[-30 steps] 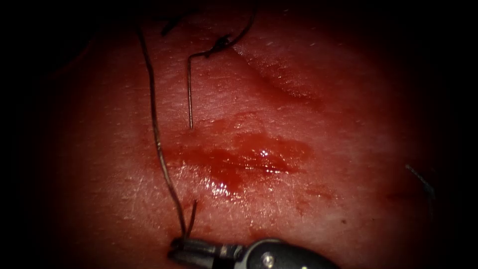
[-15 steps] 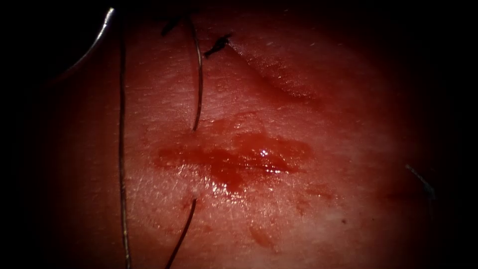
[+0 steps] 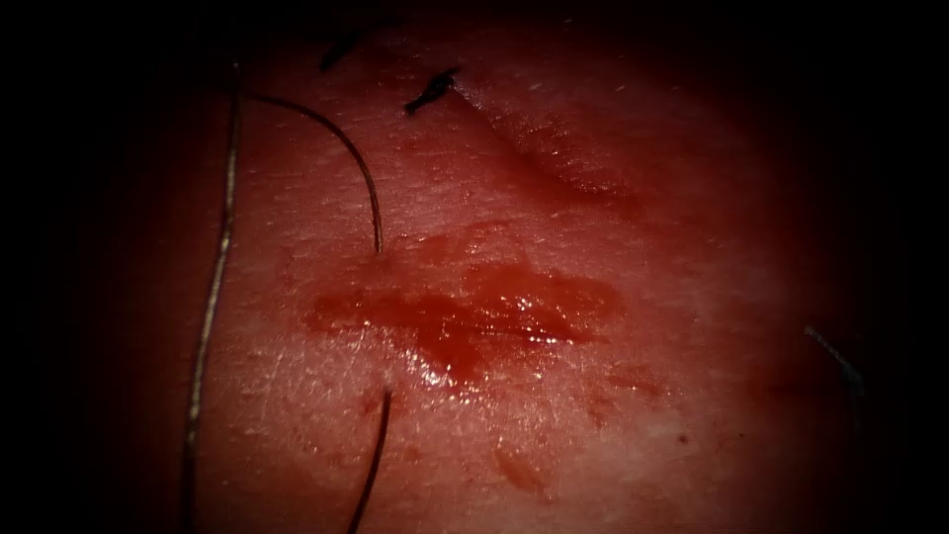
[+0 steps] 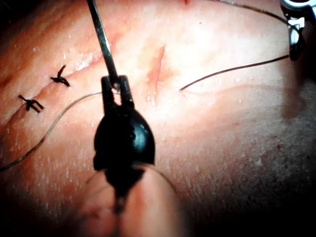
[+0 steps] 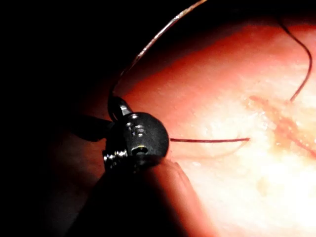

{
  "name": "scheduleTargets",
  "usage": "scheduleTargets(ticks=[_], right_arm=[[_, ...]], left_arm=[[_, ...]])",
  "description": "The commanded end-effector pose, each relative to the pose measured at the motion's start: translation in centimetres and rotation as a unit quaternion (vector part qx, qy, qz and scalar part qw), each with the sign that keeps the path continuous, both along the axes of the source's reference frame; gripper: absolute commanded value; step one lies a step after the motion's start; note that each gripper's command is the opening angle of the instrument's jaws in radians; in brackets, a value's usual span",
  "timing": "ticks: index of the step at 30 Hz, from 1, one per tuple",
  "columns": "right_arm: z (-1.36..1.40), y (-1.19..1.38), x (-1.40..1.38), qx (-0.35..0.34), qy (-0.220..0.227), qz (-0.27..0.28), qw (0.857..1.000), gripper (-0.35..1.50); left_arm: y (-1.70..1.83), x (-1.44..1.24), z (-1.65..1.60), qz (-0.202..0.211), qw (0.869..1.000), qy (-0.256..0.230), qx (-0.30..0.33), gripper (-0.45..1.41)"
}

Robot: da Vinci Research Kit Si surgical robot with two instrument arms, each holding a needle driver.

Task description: Wound Closure

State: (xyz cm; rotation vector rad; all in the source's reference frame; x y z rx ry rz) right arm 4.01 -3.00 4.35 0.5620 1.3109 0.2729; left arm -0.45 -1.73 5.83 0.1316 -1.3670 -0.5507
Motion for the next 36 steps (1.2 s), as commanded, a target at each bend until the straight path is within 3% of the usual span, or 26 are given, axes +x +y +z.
scheduleTargets(ticks=[1,4,9,18,31,33,34,36], right_arm=[[0.16,0.18,0.00,-0.028,-0.009,0.014,0.999,1.33],[0.27,0.29,-0.07,-0.078,-0.025,0.028,0.996,1.47],[0.58,0.48,-0.27,-0.160,-0.039,0.033,0.986,1.47],[0.84,0.70,-0.51,-0.189,-0.076,0.055,0.977,1.45],[1.36,0.70,-0.33,-0.229,-0.109,0.090,0.963,1.40],[1.41,0.68,-0.33,-0.244,-0.108,0.091,0.960,1.21],[1.41,0.68,-0.33,-0.244,-0.108,0.091,0.960,1.21],[1.46,0.61,-0.35,-0.262,-0.123,0.095,0.952,0.73]], left_arm=[[0.01,-0.02,0.05,0.000,1.000,0.001,0.000,-0.45],[0.03,0.04,0.05,-0.002,1.000,0.005,0.001,-0.45],[0.08,0.36,0.09,-0.014,1.000,0.019,0.008,-0.45],[0.13,0.68,0.02,-0.042,0.999,0.024,0.017,-0.45],[0.10,0.55,0.06,-0.050,0.998,0.023,0.018,-0.45],[0.09,0.53,0.06,-0.050,0.998,0.022,0.018,-0.45],[0.09,0.53,0.06,-0.050,0.998,0.022,0.018,-0.45],[0.09,0.52,0.06,-0.049,0.998,0.021,0.018,-0.45]])
